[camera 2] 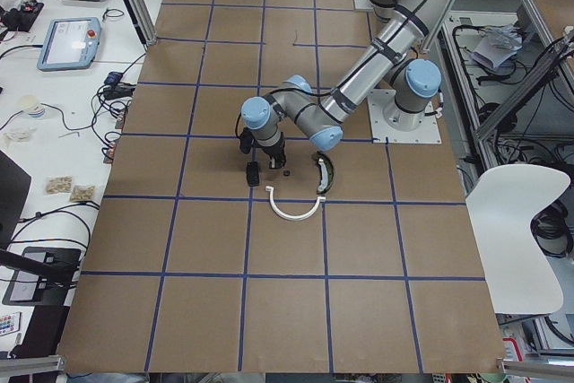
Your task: Place bearing gear from tray to pile
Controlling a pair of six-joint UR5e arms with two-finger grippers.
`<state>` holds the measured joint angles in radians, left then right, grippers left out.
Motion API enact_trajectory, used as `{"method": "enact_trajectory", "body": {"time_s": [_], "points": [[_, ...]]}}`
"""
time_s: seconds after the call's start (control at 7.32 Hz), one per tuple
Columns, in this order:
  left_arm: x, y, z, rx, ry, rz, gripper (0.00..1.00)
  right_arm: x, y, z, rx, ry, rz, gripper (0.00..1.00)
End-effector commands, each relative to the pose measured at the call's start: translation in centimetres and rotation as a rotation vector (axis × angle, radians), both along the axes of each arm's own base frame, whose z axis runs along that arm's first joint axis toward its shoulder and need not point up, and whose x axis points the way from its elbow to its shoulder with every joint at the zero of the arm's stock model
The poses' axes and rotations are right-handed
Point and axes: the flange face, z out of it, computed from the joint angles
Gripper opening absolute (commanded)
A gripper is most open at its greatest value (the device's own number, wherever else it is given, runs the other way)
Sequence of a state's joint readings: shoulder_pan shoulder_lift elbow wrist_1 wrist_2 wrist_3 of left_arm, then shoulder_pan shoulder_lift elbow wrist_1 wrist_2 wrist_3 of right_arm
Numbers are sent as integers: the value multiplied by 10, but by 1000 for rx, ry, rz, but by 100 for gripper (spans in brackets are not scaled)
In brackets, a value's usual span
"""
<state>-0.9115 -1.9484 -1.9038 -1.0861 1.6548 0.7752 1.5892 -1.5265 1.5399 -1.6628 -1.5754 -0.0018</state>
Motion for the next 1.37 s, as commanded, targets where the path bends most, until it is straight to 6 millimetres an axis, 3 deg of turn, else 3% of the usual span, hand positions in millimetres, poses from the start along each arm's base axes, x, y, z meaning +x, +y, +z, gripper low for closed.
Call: {"method": "enact_trajectory", "body": {"time_s": [0.0, 0.14, 0.41, 0.55, 0.68, 0.82, 0.96, 1.09, 1.23], "points": [[0, 0, -1, 3, 0, 5, 82, 0, 0, -1, 2, 0, 0, 100], [1, 0, -1, 6, -4, 1, 100, 0, 1, -2, 3, 0, -2, 100], [3, -4, 6, 0, -12, 4, 100, 1, 1, -2, 5, 0, -2, 100], [-4, -10, 29, 44, 4, 30, 100, 1, 1, -2, 5, 0, -2, 100], [-11, -32, 76, 47, -4, 87, 100, 0, 1, -3, 7, 0, -5, 100], [-36, -53, 120, 0, -32, 40, 100, 1, 1, -3, 7, 0, -3, 100], [-110, -75, 152, -63, -51, -23, 100, 1, 1, -3, 7, 0, -5, 100], [-169, -77, 180, -115, -70, -17, 100, 1, 1, -3, 7, -2, -5, 100], [-214, -69, 218, -200, -33, 11, 100, 1, 2, -4, 8, 0, -5, 100]]}}
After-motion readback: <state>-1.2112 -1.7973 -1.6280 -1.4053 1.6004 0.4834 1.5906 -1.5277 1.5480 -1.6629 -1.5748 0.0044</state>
